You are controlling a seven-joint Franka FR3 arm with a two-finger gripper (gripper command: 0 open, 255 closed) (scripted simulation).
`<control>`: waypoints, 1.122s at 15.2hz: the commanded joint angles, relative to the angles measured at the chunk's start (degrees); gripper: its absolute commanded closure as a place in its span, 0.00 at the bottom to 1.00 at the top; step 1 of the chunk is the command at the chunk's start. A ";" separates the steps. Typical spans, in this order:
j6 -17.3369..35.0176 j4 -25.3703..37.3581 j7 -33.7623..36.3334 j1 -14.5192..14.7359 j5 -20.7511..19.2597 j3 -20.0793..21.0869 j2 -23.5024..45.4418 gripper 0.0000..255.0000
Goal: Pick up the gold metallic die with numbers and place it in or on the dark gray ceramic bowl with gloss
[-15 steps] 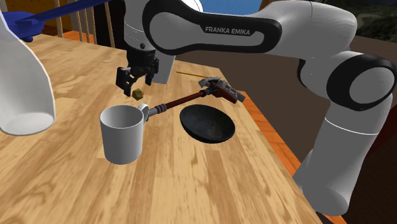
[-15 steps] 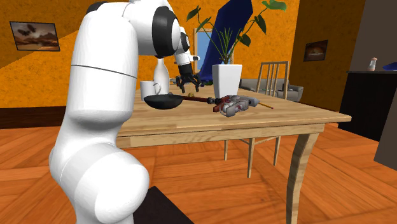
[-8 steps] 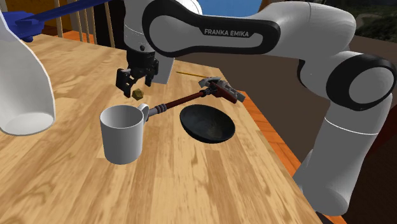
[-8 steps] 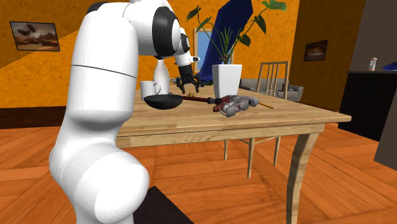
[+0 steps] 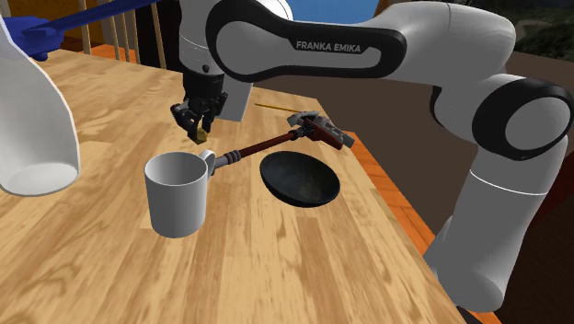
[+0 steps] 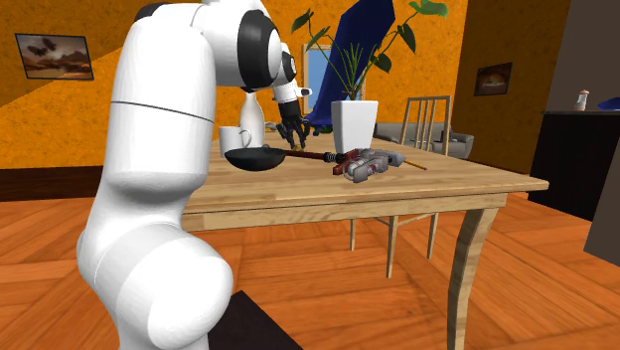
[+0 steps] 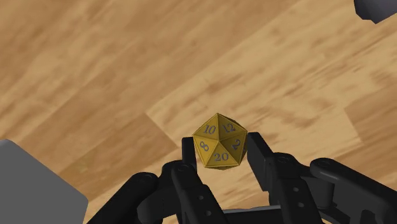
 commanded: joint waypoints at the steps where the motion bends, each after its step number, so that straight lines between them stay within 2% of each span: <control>1: -0.04 -0.09 -0.01 -0.03 0.00 -0.04 0.06 1.00; 6: -2.42 2.64 -0.38 0.29 -0.04 0.05 0.41 1.00; 17: -12.07 14.74 -1.61 2.28 -1.11 0.25 3.03 1.00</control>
